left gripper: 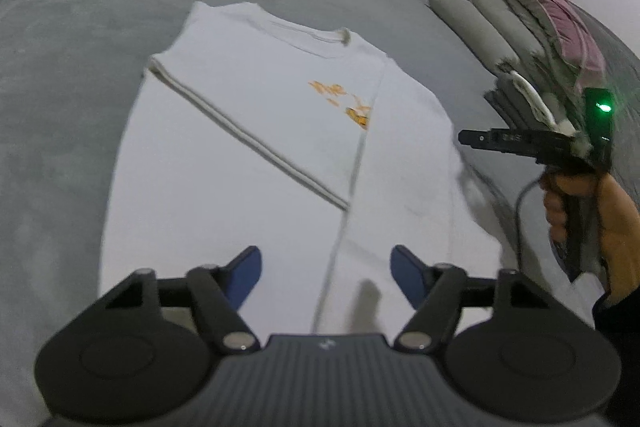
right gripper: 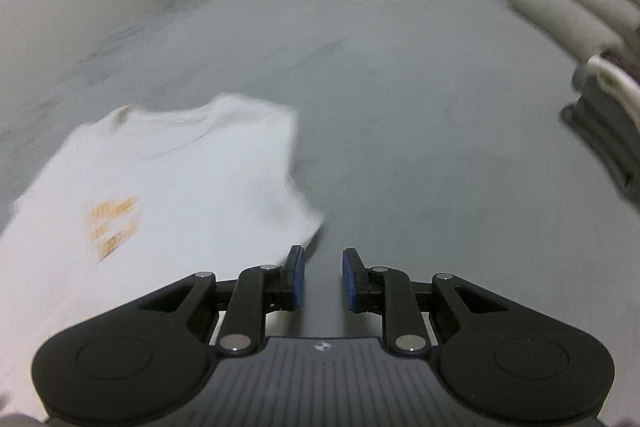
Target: Fold clothes
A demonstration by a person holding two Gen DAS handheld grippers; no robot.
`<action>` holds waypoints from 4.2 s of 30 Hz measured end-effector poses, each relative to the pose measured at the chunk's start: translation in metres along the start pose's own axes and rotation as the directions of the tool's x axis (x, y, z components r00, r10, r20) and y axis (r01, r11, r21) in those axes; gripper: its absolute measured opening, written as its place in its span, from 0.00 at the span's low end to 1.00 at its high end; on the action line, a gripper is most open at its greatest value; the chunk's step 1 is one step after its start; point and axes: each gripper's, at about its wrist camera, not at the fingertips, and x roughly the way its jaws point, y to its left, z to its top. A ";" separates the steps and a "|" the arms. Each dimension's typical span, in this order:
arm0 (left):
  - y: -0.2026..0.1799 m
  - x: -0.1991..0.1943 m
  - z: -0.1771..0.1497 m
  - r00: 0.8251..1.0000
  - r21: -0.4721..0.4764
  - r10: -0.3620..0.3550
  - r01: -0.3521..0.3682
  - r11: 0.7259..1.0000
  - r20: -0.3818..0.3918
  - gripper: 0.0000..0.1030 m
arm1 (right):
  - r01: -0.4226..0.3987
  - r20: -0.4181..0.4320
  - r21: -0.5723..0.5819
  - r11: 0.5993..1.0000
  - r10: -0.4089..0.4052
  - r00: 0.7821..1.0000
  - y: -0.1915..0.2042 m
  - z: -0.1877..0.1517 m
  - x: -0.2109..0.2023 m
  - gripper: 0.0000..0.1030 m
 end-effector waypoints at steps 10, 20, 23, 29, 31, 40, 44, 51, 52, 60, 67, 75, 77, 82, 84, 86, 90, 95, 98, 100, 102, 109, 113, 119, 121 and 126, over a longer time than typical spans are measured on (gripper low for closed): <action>0.000 0.008 -0.012 0.998 -0.031 -0.056 0.055 0.998 -0.043 0.23 | -0.336 -0.030 -0.412 0.847 0.356 0.934 0.112 -0.083 -0.091 0.33; -0.002 0.005 -0.012 0.998 -0.032 -0.048 0.047 0.998 -0.036 0.08 | -0.201 -0.019 -0.836 0.510 0.340 0.940 0.190 -0.155 -0.093 0.39; 0.001 0.006 -0.011 0.998 -0.049 -0.044 0.042 0.998 -0.042 0.08 | -0.213 -0.020 -0.794 0.570 0.326 0.945 0.190 -0.148 -0.089 0.16; -0.001 0.010 -0.012 0.994 -0.048 -0.083 0.080 0.996 -0.071 0.34 | -0.244 -0.034 -0.749 0.615 0.332 0.943 0.183 -0.141 -0.094 0.16; -0.006 0.010 -0.014 0.996 -0.015 -0.044 0.043 0.999 -0.072 0.28 | -0.240 -0.036 -0.753 0.612 0.326 0.945 0.183 -0.142 -0.094 0.16; -0.003 0.008 -0.015 0.998 -0.052 -0.020 0.017 0.999 -0.062 0.21 | -0.255 -0.013 -0.714 0.652 0.351 0.936 0.181 -0.132 -0.099 0.16; -0.009 0.011 -0.019 0.998 -0.024 0.026 -0.028 0.999 -0.054 0.08 | -0.252 -0.060 -0.751 0.610 0.317 0.947 0.186 -0.144 -0.090 0.16; -0.011 0.000 -0.016 1.000 -0.039 0.030 -0.030 0.999 -0.009 0.01 | -0.257 -0.022 -0.726 0.638 0.352 0.936 0.177 -0.139 -0.100 0.16; -0.011 -0.003 -0.014 1.000 -0.045 0.028 -0.028 0.999 0.002 0.01 | -0.256 -0.016 -0.723 0.642 0.355 0.935 0.178 -0.138 -0.101 0.16; -0.004 -0.045 0.002 0.990 -0.044 0.024 -0.018 0.999 0.138 0.01 | -0.284 0.125 -0.605 0.744 0.440 0.889 0.186 -0.120 -0.128 0.16; -0.008 -0.036 -0.010 0.991 0.019 0.116 -0.117 0.993 0.074 0.01 | -0.355 -0.052 -0.625 0.695 0.416 0.908 0.206 -0.129 -0.093 0.15; 0.001 -0.039 -0.003 0.981 -0.020 0.157 -0.155 0.988 0.114 0.01 | -0.417 0.074 -0.411 0.811 0.486 0.871 0.198 -0.105 -0.086 0.14; 0.004 -0.040 -0.001 0.978 -0.037 0.161 -0.157 0.987 0.132 0.01 | -0.409 0.116 -0.393 0.824 0.486 0.866 0.202 -0.113 -0.094 0.14; 0.008 -0.045 0.003 0.962 -0.019 0.206 -0.205 0.978 0.180 0.01 | -0.422 0.151 -0.422 0.802 0.522 0.840 0.215 -0.131 -0.109 0.18; 0.009 -0.041 0.003 0.959 -0.012 0.234 -0.235 0.972 0.158 0.01 | -0.449 0.069 -0.472 0.759 0.540 0.839 0.216 -0.133 -0.111 0.33; 0.011 -0.035 0.002 0.956 -0.002 0.264 -0.265 0.964 0.127 0.01 | -0.445 0.053 -0.502 0.741 0.540 0.840 0.205 -0.126 -0.115 0.38; 0.010 -0.027 0.001 0.949 0.010 0.295 -0.298 0.955 0.109 0.02 | -0.356 0.136 -0.367 0.859 0.429 0.893 0.146 -0.090 -0.114 0.41; 0.008 -0.026 -0.001 0.945 0.027 0.310 -0.314 0.949 0.109 0.02 | -0.156 0.153 0.041 0.987 0.148 0.977 0.030 -0.031 -0.031 0.46; 0.010 -0.029 -0.001 0.944 0.025 0.310 -0.314 0.949 0.110 0.02 | -0.120 0.167 0.148 0.982 0.095 0.981 -0.013 -0.015 0.000 0.40; 0.012 -0.029 0.000 0.945 0.021 0.309 -0.313 0.950 0.111 0.02 | -0.075 0.178 0.079 0.994 0.060 0.982 -0.018 -0.011 0.008 0.38; 0.013 -0.027 0.002 0.944 0.020 0.310 -0.314 0.949 0.110 0.02 | -0.077 0.157 -0.006 0.997 0.077 0.985 -0.015 -0.002 0.025 0.36; 0.010 -0.022 0.002 0.939 0.047 0.326 -0.332 0.942 0.109 0.02 | -0.164 0.122 -0.103 0.981 0.176 0.977 -0.026 0.010 0.058 0.10; 0.004 -0.024 -0.002 0.939 0.074 0.326 -0.335 0.939 0.108 0.02 | -0.231 0.150 -0.004 0.973 0.229 0.962 -0.035 0.021 0.076 0.08; -0.005 -0.008 -0.009 0.922 0.145 0.377 -0.387 0.911 0.090 0.02 | -0.272 0.165 0.176 0.946 0.244 0.956 -0.058 0.007 0.078 0.08; -0.004 -0.008 -0.009 0.921 0.146 0.380 -0.390 0.909 0.090 0.02 | -0.283 0.153 0.218 0.934 0.253 0.955 -0.063 0.009 0.079 0.08; -0.004 -0.008 -0.009 0.921 0.146 0.379 -0.389 0.910 0.090 0.02 | -0.251 0.149 0.076 0.965 0.238 0.960 -0.058 0.045 0.078 0.24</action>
